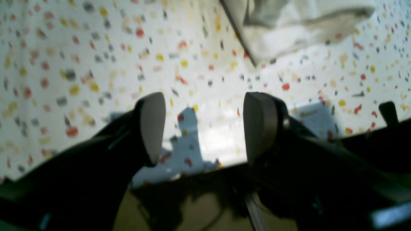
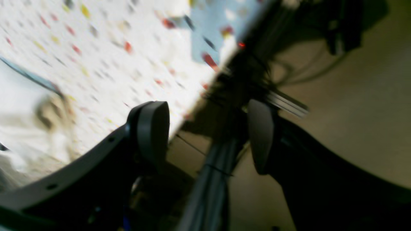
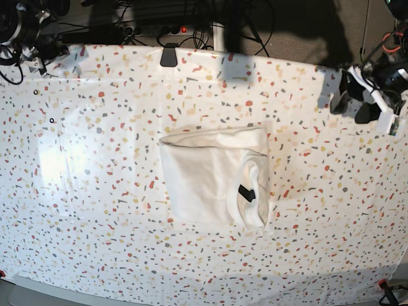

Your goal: Fold the T-shirt properly

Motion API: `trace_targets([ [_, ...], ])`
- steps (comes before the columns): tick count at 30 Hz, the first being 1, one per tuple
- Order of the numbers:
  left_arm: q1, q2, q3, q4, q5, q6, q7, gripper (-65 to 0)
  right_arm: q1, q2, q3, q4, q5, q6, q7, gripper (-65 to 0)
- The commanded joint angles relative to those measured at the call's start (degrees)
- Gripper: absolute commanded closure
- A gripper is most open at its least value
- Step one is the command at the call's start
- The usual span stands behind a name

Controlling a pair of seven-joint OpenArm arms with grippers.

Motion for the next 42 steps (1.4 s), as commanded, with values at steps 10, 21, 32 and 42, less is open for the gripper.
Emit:
trace_targets([
  [10,13.0,-0.6,-0.3,0.9,-0.9,-0.2,-0.7,-36.9,-15.4,0.9,0.5,3.8,-0.4,0.3,0.0,-38.1],
  [21,23.5,6.9,-0.3,0.9,-0.7,-5.0,-1.2,-36.9,-22.7,-2.3,-1.5,-0.2,-3.3,0.3,1.0,-38.1],
  [32,19.3,7.2,-0.2,-26.9,10.1,-5.0,-12.4,-37.0,-8.0,-2.3,-25.9,-31.1,-23.5,0.3,15.4,-38.1],
  [42,3.0,6.9,-0.2,-74.2,21.7,-5.0,-20.8,-37.0,17.8,-2.3,-45.6,-68.2,-32.5,0.3,22.6,-38.1],
])
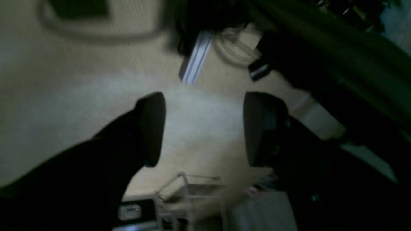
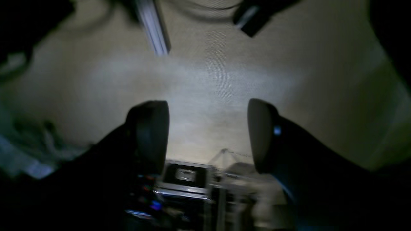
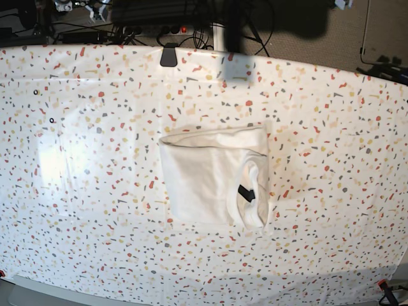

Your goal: Fold the T-shirt properly

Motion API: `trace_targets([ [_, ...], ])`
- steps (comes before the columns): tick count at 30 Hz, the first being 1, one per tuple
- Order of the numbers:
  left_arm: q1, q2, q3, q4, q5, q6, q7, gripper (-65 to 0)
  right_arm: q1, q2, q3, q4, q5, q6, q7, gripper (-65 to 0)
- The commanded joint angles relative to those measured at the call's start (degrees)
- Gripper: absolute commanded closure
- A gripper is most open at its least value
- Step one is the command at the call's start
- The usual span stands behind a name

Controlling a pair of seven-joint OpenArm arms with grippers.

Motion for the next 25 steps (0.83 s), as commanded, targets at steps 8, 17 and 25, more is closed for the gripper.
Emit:
trace_targets([
  [8,-4.2,-0.5,-0.2,-8.8,9.9,3.1,-12.5,-37.0,9.5,0.4,-7.9,-15.3,-1.8,0.3,12.0,-38.1],
  [17,-4.9,-0.4,-0.2,-8.8,12.2,6.2,-12.4,-36.9,10.9,-0.4,-10.0,-19.1,-7.9,-8.7,24.3,-38.1],
  [25,-5.2,-0.4,-0.2,-8.8,12.2,6.2,-12.5,-37.0,11.4,-0.5,-10.0,-19.1,-7.9,-8.7,25.8,-38.1],
])
